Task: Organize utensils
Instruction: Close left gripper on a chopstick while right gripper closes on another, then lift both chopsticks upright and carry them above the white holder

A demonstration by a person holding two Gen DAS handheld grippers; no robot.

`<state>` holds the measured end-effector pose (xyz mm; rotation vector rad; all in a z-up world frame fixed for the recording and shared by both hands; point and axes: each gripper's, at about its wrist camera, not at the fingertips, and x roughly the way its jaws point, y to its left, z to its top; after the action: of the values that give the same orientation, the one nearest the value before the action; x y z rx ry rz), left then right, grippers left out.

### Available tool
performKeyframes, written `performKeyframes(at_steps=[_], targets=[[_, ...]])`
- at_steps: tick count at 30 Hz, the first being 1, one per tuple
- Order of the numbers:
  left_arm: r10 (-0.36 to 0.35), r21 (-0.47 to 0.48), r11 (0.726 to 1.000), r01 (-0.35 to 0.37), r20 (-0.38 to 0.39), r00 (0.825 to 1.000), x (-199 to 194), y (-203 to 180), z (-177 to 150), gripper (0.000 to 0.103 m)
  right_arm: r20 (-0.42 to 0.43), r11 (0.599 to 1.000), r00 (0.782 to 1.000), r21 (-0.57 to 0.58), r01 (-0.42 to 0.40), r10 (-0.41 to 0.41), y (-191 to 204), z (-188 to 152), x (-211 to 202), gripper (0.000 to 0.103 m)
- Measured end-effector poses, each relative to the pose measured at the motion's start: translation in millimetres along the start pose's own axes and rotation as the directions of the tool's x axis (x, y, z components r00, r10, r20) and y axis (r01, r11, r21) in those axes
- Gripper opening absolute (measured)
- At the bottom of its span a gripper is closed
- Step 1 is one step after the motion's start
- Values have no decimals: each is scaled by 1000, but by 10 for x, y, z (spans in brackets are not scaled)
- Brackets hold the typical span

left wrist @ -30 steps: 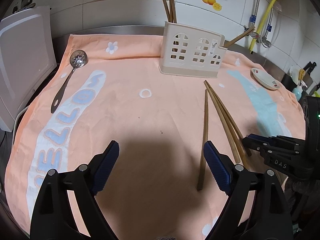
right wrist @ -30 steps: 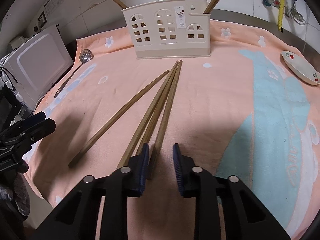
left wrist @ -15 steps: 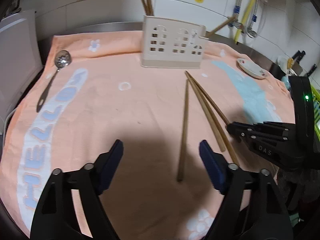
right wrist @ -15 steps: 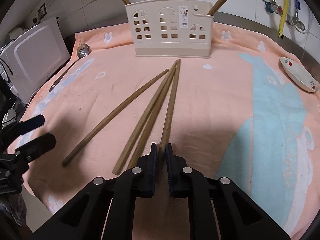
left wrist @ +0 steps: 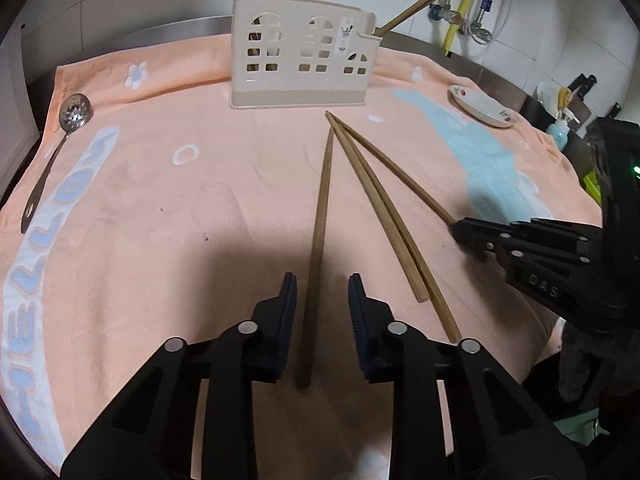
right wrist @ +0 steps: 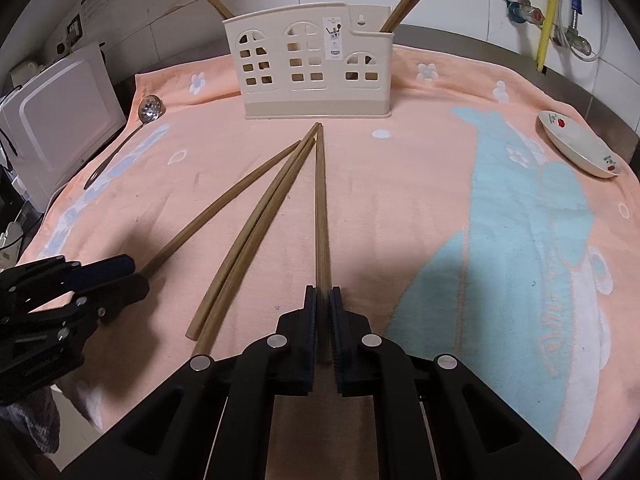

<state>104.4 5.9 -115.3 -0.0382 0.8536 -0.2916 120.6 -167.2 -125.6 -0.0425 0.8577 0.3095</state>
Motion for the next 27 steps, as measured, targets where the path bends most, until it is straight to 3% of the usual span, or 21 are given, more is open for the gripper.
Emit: performKeyframes(at_steps=[4, 10, 14, 19, 27], targets=[[9, 10, 1000, -9, -10, 1000, 59, -3, -15, 21, 8, 1000, 1000, -14, -2, 2, 10, -4, 14, 7], [53, 26, 998, -53, -9, 999, 64, -20, -3, 7, 18, 999, 1000, -32, -1, 2, 31, -11, 21, 7], [44, 14, 999, -44, -3, 999, 14, -10, 13, 6, 31, 1000, 999, -22, -11, 12, 13, 18, -48, 7], [37, 30, 999, -38, 53, 998, -188, -36, 139, 6, 105, 999, 994, -32, -16, 20, -22, 179, -321, 7], [8, 42, 999, -15, 165, 986, -548, -38, 515, 5, 229, 997, 972, -71, -40, 56, -87, 720, -760, 7]])
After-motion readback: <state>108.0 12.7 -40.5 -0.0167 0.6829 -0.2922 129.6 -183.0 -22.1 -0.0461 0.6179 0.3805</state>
